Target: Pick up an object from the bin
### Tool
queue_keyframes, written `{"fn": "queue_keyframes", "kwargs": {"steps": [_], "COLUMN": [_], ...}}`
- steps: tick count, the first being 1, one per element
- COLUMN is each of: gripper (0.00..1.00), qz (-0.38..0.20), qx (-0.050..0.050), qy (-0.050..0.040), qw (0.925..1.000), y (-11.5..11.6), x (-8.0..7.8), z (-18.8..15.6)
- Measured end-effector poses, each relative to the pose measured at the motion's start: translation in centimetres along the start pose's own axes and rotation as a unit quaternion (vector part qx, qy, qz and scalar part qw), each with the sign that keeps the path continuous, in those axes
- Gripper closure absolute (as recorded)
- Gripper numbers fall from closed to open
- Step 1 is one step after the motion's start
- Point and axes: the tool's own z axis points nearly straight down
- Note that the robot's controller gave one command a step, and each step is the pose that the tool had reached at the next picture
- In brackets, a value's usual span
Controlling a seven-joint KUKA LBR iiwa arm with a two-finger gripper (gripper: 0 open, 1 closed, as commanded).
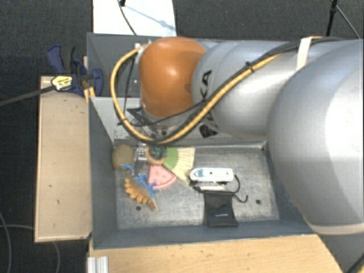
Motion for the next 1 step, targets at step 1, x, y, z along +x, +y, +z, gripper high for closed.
{"fn": "queue_keyframes", "kwargs": {"steps": [1], "gripper": [1.00], "qz": [0.043], "qx": [-0.001], "qy": [0.0020], "qw": [0.9991], "y": [-0.79], "x": [1.16], "z": [9.51]}}
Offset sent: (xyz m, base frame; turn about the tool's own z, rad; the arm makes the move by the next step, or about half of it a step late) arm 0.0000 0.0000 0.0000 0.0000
